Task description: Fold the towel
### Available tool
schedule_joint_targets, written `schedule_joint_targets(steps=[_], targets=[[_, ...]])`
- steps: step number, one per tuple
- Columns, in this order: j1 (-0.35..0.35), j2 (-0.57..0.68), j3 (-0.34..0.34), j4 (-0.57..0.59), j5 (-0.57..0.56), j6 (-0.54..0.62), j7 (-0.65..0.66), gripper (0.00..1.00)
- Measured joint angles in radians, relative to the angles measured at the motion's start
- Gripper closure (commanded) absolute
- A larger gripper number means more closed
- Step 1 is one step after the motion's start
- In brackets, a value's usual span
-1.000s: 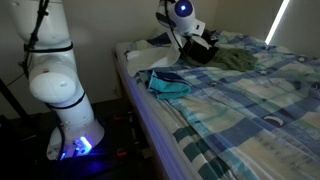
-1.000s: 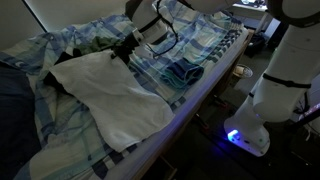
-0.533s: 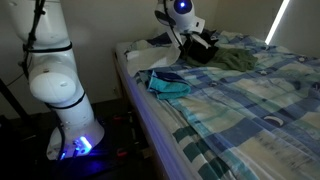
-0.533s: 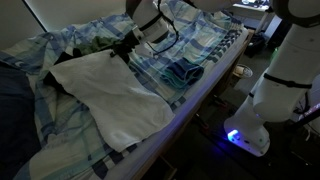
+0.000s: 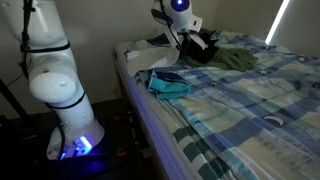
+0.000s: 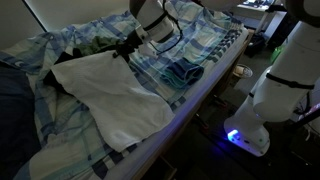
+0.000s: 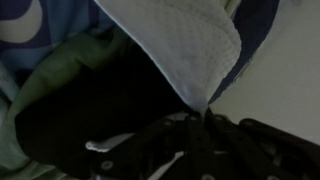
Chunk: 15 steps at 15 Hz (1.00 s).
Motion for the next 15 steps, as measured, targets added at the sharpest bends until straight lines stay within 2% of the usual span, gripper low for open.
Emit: schedule_joint_targets(steps=[5, 6, 11, 12, 15], targets=[[-0.006, -0.097, -0.013, -0.099, -0.105, -0.079, 0.086, 0.99], [-0.007, -0.114, -0.018, -0.113, -0.118, -0.102, 0.094, 0.95], [-0.007, -0.112, -0.02, -0.117, -0.119, -0.106, 0.093, 0.95], [-0.006, -0.111, -0.02, -0.117, -0.119, -0.106, 0.093, 0.99], [-0.005, -0.11, -0.019, -0.117, -0.119, -0.107, 0.092, 0.99]])
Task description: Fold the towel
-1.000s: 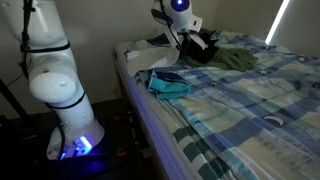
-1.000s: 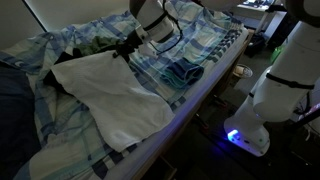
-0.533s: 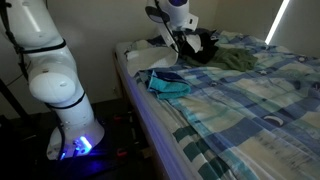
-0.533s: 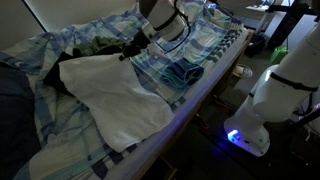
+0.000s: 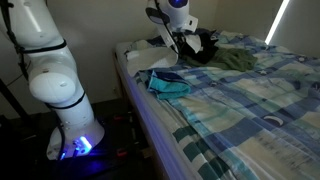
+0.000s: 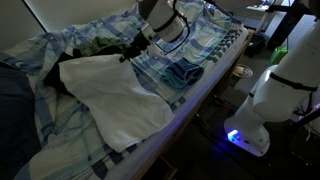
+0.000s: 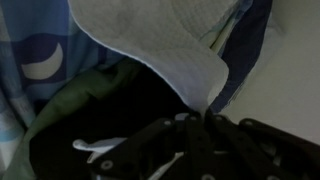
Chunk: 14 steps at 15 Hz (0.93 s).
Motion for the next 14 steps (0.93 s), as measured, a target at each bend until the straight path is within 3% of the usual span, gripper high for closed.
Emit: schedule_joint_targets(steps=[6, 14], targets=[[0.042, -0.039, 0.035, -0.025, -0.024, 0.0, -0.002, 0.99], [0.083, -0.223, 0.048, -0.17, -0.03, -0.002, -0.006, 0.99]])
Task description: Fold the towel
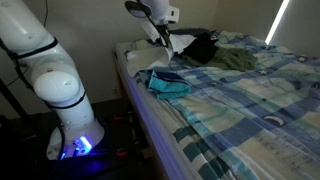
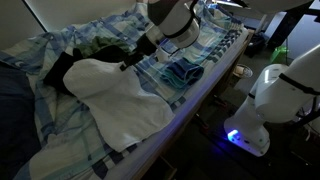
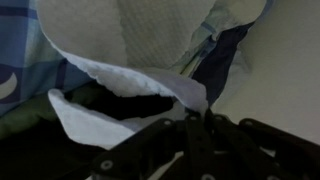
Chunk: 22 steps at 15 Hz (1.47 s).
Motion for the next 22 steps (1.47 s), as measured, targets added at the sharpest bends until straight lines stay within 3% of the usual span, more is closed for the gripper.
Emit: schedule_joint_targets(steps=[7, 13, 22], targets=[[0.027, -0.157, 0.0, -0.147, 0.0, -0.086, 0.001, 0.99], [0.036, -0.17, 0.0, -0.212, 0.0, -0.187, 0.001, 0.99], [0.036, -0.171, 0.001, -0.239, -0.035, -0.236, 0.002, 0.95]])
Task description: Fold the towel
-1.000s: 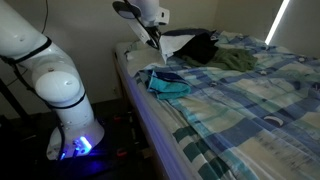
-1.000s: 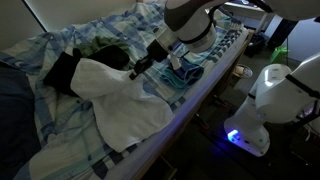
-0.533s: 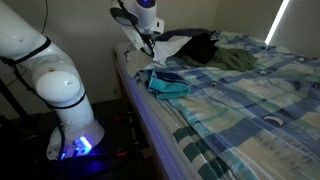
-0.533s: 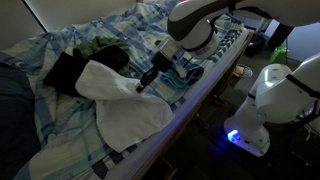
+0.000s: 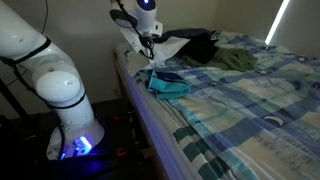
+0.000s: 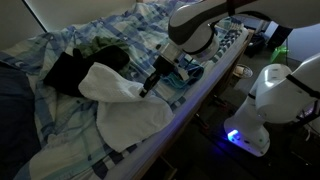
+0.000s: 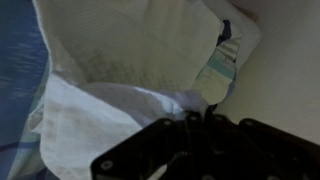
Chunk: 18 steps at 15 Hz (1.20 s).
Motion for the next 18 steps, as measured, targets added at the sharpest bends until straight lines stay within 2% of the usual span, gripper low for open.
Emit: schedule_joint_targets(steps=[7, 9, 14, 18], targets=[[0.0, 0.001, 0.002, 0.0, 0.0, 0.0, -0.001, 0.99], [0.006, 0.0, 0.024, -0.003, -0.005, 0.0, -0.001, 0.99], [0.07, -0.034, 0.099, -0.039, -0.008, 0.0, 0.001, 0.99], [0.112, -0.089, 0.115, -0.093, -0.008, -0.014, 0.003, 0.99]])
